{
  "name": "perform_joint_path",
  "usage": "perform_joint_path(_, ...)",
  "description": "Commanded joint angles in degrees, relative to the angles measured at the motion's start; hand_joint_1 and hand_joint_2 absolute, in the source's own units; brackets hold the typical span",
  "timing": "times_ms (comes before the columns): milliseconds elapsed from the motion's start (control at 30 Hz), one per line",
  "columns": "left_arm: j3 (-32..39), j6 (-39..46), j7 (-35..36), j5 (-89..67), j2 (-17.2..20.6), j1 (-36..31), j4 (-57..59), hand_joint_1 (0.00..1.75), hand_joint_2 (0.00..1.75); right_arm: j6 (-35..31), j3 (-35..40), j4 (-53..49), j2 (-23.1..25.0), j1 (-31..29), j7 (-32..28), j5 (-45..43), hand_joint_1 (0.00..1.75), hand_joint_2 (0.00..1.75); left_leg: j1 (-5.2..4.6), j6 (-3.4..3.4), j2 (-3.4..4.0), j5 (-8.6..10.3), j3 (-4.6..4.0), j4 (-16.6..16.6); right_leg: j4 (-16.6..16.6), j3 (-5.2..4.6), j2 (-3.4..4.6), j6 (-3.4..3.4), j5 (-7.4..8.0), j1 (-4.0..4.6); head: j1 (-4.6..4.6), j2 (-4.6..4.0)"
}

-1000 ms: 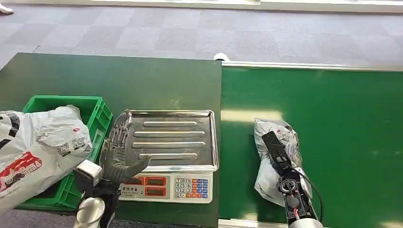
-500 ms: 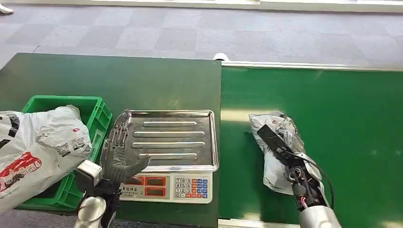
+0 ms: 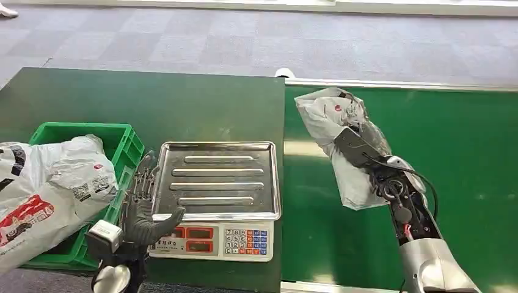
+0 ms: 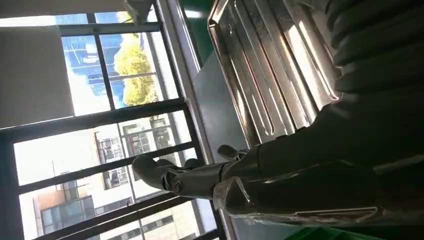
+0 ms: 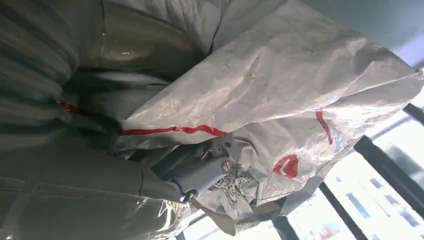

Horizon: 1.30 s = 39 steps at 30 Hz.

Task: Moved the parcel from conveyor to table for the left to box.

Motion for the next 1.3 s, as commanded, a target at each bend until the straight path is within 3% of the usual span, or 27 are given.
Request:
perform_joint_path(33, 0.09, -0.21, -0.77, 0.52, 1.19, -0.39, 1.55, 0.00, 1.75, -4.63, 13.09, -20.17, -4.51, 0.77, -2.91, -4.38, 1.75, 1.75, -0.08, 0.10, 0.08, 0.02, -0.03, 0.00, 0.05, -0.11, 0.03, -0.07, 0.02, -0.05, 0.00, 0.00)
perform_joint_path(233, -0.02, -0.51, -0.89, 0.46, 0.92, -0.96, 1.81, 0.00, 1.75, -5.27, 14.92, -24.48, -4.96, 2.72, -3.16, -6.05, 1.75, 1.75, -0.10, 0.19, -0.01, 0.03, 0.07, -0.10, -0.05, 0.03, -0.09, -0.12, -0.01, -0.05, 0.00, 0.00)
perform_joint_path(467, -0.25, -1.01, -0.81, 0.28, 1.86, -1.73, 2.63, 0.00, 1.75, -0.55, 31.71, -11.67, -3.64, -5.51, -5.31, -2.83, 1.75, 1.75, -0.05, 0.07, 0.22, 0.00, 0.06, -0.02, 0.03, -0.05, 0.17, -0.07, 0.04, -0.03, 0.04, 0.00)
perform_joint_path(833, -0.40, -1.22, -1.01, 0.57, 2.13, -1.73, 3.09, 0.00, 1.75, 0.04, 34.37, -9.47, -3.61, -7.06, -6.51, -2.95, 1.75, 1.75, -0.06, 0.10, 0.02, 0.05, 0.05, -0.04, 0.00, 0.04, -0.01, -0.05, 0.01, -0.04, 0.04, 0.00)
perform_joint_path(1033, -1.34, -1.38, -1.23, 0.75, 2.45, -1.91, 3.34, 0.00, 1.75, -2.27, 41.73, 3.92, 2.09, -11.40, -4.79, -0.23, 1.75, 1.75, -0.05, 0.07, 0.16, 0.04, 0.12, -0.07, 0.00, 0.04, 0.12, -0.08, 0.04, -0.03, 0.02, 0.00)
perform_joint_path(1300, -1.84, -1.93, -1.02, 1.23, 2.00, -3.13, 3.97, 0.00, 1.75, -4.78, 45.06, 10.86, 5.93, -14.55, -4.23, 3.34, 1.75, 1.75, -0.08, 0.13, 0.15, 0.05, 0.07, -0.05, 0.02, -0.01, 0.10, -0.08, 0.04, -0.04, 0.00, 0.00)
